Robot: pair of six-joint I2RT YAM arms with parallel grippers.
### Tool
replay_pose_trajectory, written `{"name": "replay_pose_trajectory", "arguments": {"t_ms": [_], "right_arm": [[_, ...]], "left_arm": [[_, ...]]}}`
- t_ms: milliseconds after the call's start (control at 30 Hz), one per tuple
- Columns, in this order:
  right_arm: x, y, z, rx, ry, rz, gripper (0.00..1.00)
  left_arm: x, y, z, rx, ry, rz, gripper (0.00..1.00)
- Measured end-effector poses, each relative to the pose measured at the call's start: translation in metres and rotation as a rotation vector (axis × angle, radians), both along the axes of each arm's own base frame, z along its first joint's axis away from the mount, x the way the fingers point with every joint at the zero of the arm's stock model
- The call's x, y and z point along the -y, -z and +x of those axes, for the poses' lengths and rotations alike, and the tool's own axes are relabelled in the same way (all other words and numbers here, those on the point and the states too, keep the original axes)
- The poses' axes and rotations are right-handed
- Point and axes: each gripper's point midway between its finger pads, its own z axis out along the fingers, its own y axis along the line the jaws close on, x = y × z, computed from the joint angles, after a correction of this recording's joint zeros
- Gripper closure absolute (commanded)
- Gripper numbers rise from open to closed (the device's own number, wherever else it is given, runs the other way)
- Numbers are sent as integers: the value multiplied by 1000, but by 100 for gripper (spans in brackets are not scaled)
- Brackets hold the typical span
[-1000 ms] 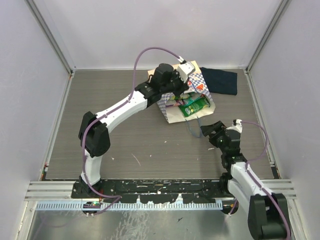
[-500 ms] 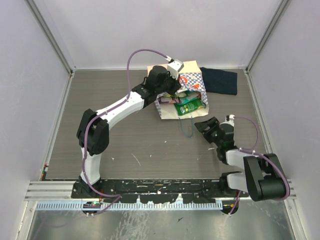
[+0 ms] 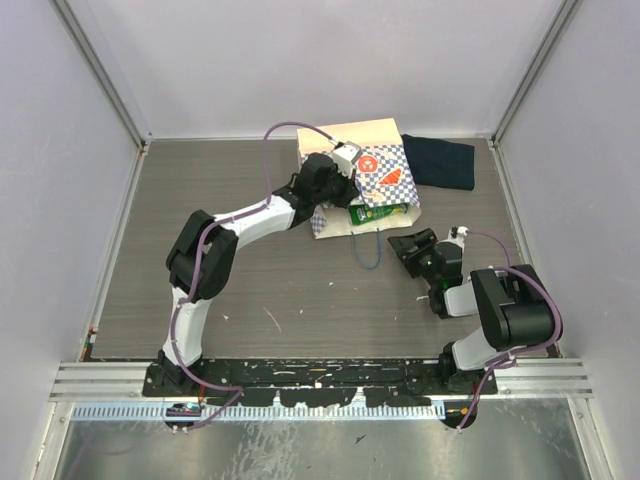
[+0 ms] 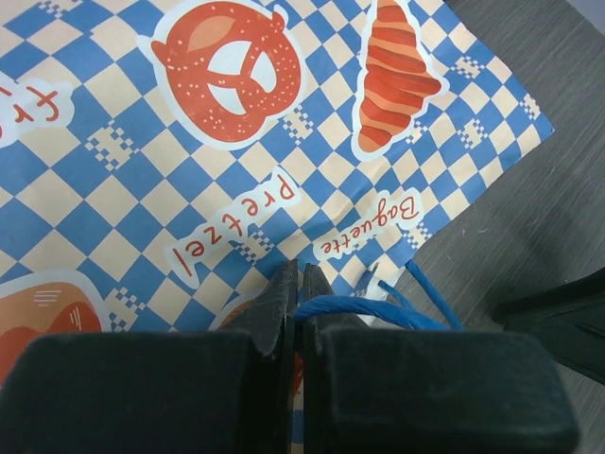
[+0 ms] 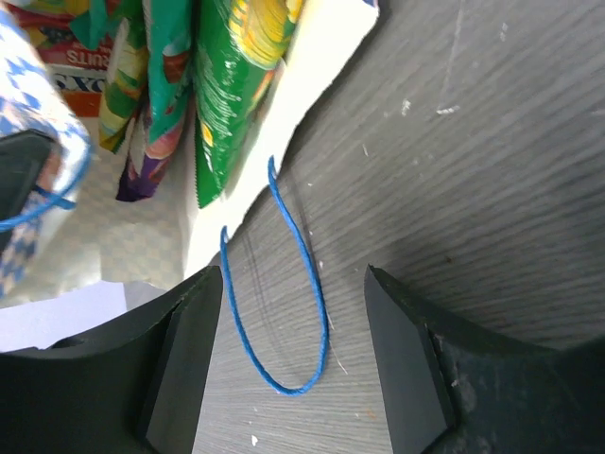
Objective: Take the snacks out of the paper bag
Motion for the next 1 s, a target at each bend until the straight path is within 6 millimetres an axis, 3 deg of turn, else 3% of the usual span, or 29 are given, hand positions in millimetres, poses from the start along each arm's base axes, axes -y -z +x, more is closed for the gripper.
{"name": "replay_pose_trajectory", "arguments": {"t_ms": [100, 133, 267, 467, 767, 1000], "right_arm": [[0, -8, 8, 25, 13, 24, 36], [0, -23, 20, 74, 32, 44, 37], [2, -34, 33, 107, 58, 60, 37], [3, -36, 51, 117, 86, 85, 38], [-3, -14, 54, 73, 86, 106, 41], [-15, -11, 56, 81, 62, 126, 47]], "left_arm": [[-1, 12, 3, -17, -3, -9, 100], [-1, 21, 5, -35, -6, -12, 100], [0, 33, 6, -57, 4, -8, 100], [3, 58, 5, -107, 26, 12, 100], [8, 57, 13, -99, 52, 0, 100], [9, 39, 26, -65, 46, -21, 100]]}}
